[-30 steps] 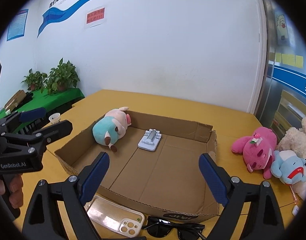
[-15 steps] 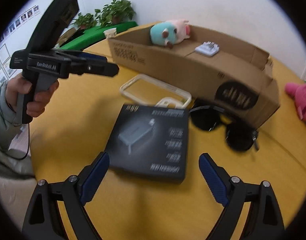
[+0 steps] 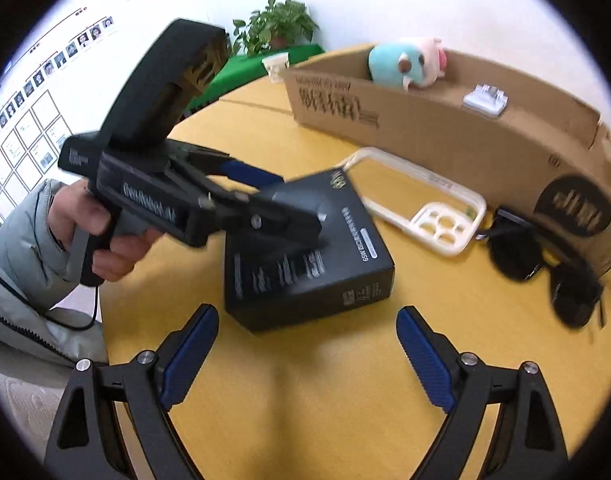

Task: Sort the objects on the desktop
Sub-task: 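Grasp the charger box with the left gripper and lift it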

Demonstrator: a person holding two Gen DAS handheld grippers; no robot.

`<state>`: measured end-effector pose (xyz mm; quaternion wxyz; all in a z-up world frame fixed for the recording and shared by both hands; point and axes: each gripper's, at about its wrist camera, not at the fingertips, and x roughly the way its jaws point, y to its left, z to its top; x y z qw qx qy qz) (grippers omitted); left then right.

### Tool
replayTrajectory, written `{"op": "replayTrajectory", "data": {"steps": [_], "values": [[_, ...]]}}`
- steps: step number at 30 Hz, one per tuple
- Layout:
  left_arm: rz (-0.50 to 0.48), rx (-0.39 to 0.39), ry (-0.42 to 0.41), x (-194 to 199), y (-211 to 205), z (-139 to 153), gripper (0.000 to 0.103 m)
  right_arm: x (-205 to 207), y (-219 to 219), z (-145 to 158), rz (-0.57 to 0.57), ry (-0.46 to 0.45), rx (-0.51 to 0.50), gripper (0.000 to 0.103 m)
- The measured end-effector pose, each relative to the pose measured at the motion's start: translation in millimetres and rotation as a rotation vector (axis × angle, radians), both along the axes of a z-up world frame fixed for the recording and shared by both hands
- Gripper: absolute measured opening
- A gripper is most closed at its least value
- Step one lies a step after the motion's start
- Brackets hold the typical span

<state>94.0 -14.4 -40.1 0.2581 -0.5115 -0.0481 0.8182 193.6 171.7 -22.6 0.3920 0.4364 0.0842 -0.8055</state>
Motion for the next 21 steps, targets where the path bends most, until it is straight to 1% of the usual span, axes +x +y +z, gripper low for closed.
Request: {"op": "replayTrajectory", "data": {"steps": [2,5,7,8,9,11,12,14,15,17,18,20,21], "values": [[-0.017,0.03,-0.026,-0.3,-2.8,-5.4,0.092,6.9,-8.2,-2.7,0.019,0.017,0.026,0.091],[-0.059,0.108,-0.082,1.7,-3.0,-11.9,0.085,10.5,-16.5,-8.0,0.005,0.025,0.04,0.091],[-0.109,0.113,-0.09,7.3,1.1,-10.9,0.082,10.3,-16.7,-9.9,-0.029,0.042,0.056,0.092],[-0.134,0.115,-0.088,10.4,3.0,-9.0,0.078,9.9,-15.1,-9.8,-0.043,0.048,0.057,0.092],[-0.154,0.125,-0.084,13.5,2.8,-6.8,0.076,7.6,-10.8,-8.9,-0.059,0.054,0.053,0.092],[-0.125,0.148,-0.073,13.2,-4.7,-3.6,0.076,4.4,-1.8,-7.2,-0.082,0.053,0.038,0.092],[-0.089,0.156,-0.082,9.0,-10.1,-5.2,0.076,4.2,1.4,-6.9,-0.082,0.05,0.032,0.092],[-0.051,0.157,-0.113,2.6,-13.0,-10.7,0.076,5.9,2.9,-8.0,-0.069,0.053,0.044,0.092],[-0.045,0.177,-0.115,0.7,-13.5,-12.2,0.076,5.0,0.1,-9.1,-0.062,0.058,0.058,0.092],[-0.046,0.179,-0.109,-1.3,-10.3,-12.5,0.076,3.5,-7.0,-10.5,-0.057,0.075,0.083,0.092],[-0.05,0.175,-0.104,-1.4,-7.3,-12.1,0.074,3.4,-10.2,-10.2,-0.063,0.09,0.09,0.092],[-0.06,0.214,-0.135,-2.4,-3.5,-14.8,0.068,2.4,-15.9,-9.5,-0.066,0.107,0.081,0.09],[-0.043,0.209,-0.125,-1.5,-3.0,-14.3,0.068,2.3,-18.6,-9.4,-0.075,0.119,0.081,0.091]]}}
